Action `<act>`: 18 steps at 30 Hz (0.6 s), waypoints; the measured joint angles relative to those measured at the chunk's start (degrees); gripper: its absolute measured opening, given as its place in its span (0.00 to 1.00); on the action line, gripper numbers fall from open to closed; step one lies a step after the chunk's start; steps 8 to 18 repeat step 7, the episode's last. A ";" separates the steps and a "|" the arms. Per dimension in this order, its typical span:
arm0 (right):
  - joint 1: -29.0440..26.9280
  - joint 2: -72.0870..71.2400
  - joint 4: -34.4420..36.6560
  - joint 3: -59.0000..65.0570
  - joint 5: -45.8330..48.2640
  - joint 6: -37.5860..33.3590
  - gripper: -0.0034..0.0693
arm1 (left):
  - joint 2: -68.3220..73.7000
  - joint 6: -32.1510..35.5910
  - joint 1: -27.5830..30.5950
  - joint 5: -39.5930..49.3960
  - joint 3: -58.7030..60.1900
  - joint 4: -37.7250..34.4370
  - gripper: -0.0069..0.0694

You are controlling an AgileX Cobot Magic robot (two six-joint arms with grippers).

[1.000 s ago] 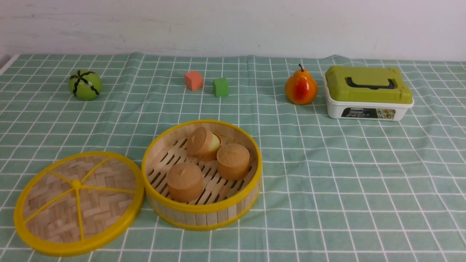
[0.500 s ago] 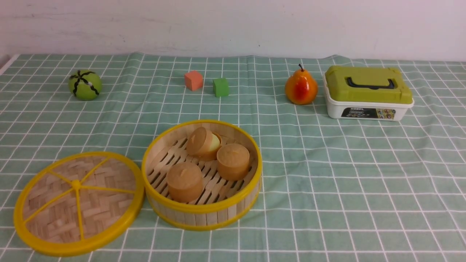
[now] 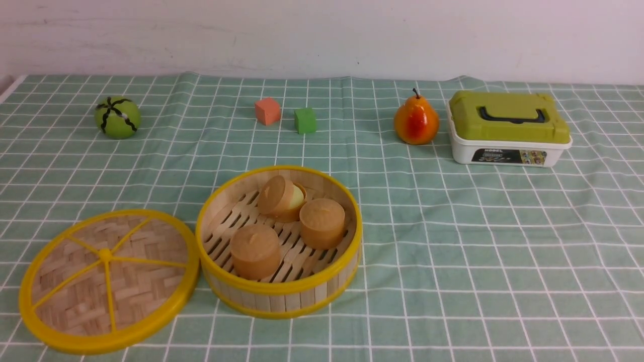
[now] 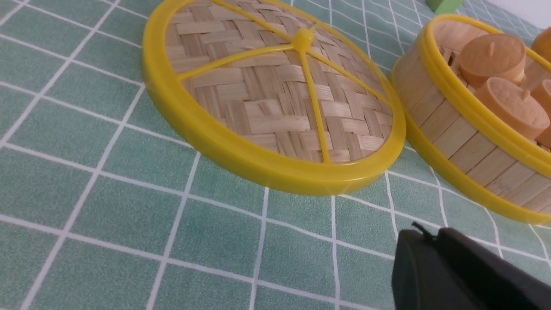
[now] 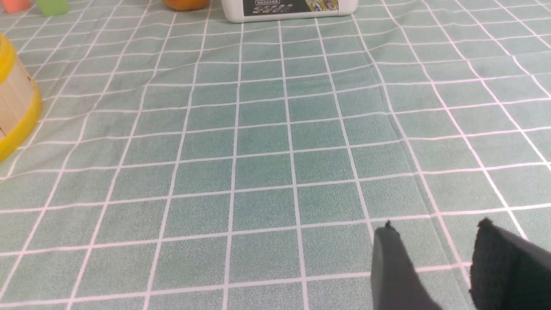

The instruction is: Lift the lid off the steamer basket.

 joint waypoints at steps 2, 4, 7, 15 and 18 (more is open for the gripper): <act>0.00 0.00 0.00 0.00 0.00 0.00 0.38 | 0.00 0.00 0.00 0.00 0.00 0.00 0.15; 0.00 0.00 0.00 0.00 0.00 0.00 0.38 | 0.00 -0.01 0.00 0.00 0.00 0.00 0.16; 0.00 0.00 0.00 0.00 0.00 0.00 0.38 | 0.00 -0.01 0.00 0.00 0.00 0.00 0.16; 0.00 0.00 0.00 0.00 0.00 0.00 0.38 | 0.00 -0.01 0.00 0.00 0.00 0.00 0.16; 0.00 0.00 0.00 0.00 0.00 0.00 0.38 | 0.00 -0.01 0.00 0.00 0.00 0.00 0.16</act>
